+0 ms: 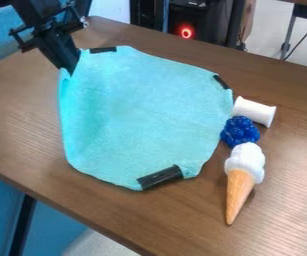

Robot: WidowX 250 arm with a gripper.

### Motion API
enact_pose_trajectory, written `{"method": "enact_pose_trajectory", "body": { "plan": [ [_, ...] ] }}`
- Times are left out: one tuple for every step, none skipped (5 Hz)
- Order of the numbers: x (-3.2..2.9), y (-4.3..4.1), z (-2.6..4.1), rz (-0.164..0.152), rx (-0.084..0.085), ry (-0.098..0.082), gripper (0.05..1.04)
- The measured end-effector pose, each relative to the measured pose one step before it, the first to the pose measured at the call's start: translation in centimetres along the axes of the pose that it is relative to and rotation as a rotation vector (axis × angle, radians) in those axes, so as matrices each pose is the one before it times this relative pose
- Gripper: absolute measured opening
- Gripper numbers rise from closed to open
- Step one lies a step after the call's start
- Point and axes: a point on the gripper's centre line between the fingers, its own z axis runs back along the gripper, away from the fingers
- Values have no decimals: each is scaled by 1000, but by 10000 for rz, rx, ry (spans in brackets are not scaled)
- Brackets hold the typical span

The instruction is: Unfold cloth from top right to bottom left

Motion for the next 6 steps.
{"method": "enact_pose_trajectory", "body": {
  "plan": [
    [-658,490,186,92,107,363,53],
    [-292,791,337,207,91,69,68],
    [170,976,654,61,224,-62,222],
    [-20,608,-59,91,234,104,479],
    [191,599,502,365,177,-132,766],
    [280,296,476,356,69,-153,992]
  ]
}}
